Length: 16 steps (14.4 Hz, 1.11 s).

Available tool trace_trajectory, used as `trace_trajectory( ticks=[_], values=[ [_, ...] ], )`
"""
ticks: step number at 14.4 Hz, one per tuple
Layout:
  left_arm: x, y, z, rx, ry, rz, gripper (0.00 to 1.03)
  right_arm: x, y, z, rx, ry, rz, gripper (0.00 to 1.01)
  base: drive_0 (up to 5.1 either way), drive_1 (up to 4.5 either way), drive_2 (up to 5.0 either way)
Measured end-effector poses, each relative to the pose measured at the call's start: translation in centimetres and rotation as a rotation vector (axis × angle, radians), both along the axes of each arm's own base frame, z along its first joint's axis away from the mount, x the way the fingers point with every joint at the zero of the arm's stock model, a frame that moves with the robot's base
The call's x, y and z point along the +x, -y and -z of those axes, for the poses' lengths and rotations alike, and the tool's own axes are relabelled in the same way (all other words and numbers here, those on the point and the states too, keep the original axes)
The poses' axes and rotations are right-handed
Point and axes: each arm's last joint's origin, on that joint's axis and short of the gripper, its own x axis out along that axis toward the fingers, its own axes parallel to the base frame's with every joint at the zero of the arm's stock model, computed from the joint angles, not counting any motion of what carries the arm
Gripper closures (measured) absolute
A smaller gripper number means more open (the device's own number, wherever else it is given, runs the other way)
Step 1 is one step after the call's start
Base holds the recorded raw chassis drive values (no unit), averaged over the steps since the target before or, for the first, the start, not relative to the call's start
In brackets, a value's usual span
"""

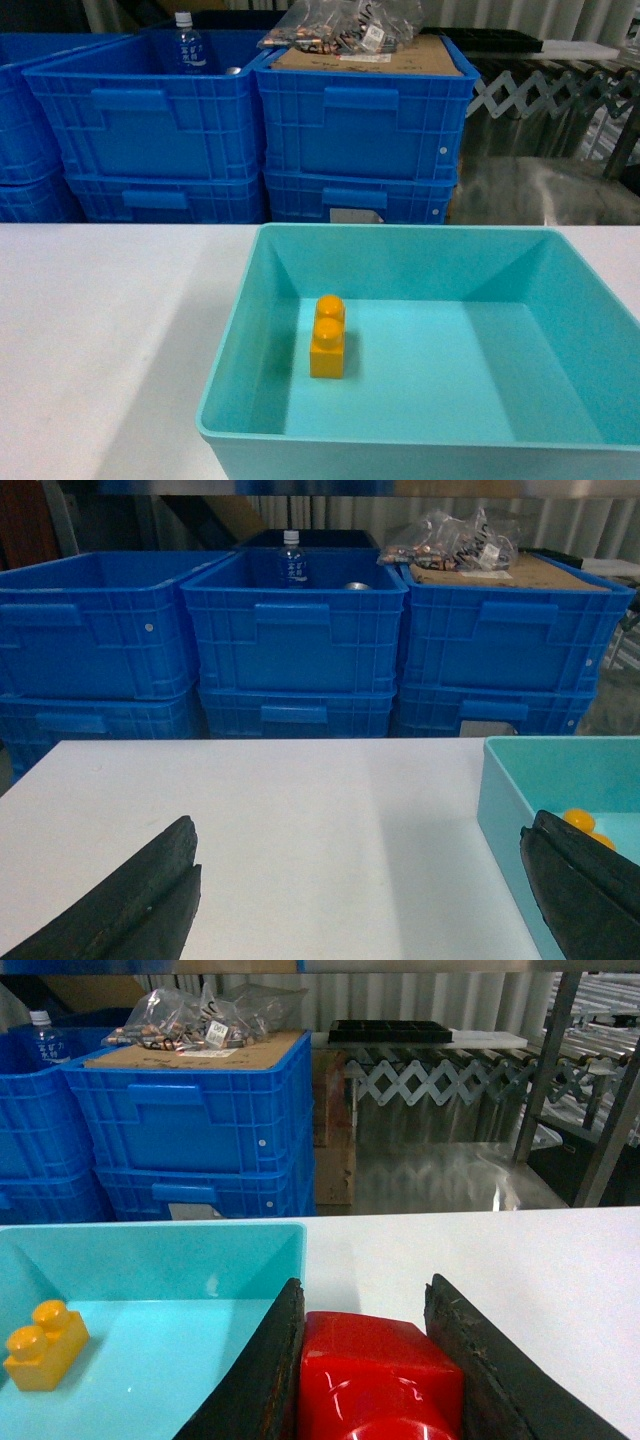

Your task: Pick red block from blue box to shelf

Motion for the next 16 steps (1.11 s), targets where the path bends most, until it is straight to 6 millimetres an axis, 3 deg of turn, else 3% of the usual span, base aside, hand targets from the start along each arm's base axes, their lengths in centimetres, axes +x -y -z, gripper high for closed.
trace_trajectory(
  ticks=[5, 7, 16],
  values=[
    [0.0, 0.0, 0.0, 0.000, 0.000, 0.000, 0.05, -1.0, 0.0, 0.6, 0.000, -0.047, -0.001, 0.72, 0.0, 0.00, 0.0],
    [0.0, 0.0, 0.0, 0.000, 0.000, 0.000, 0.05, -1.5, 0.0, 0.0, -0.001, 0.013, -0.003, 0.72, 0.0, 0.00, 0.0],
    [0.0, 0.0, 0.0, 0.000, 0.000, 0.000, 0.05, -1.5, 0.0, 0.4, 0.000, -0.009, -0.003, 0.72, -0.1, -0.07, -0.1]
  ],
)
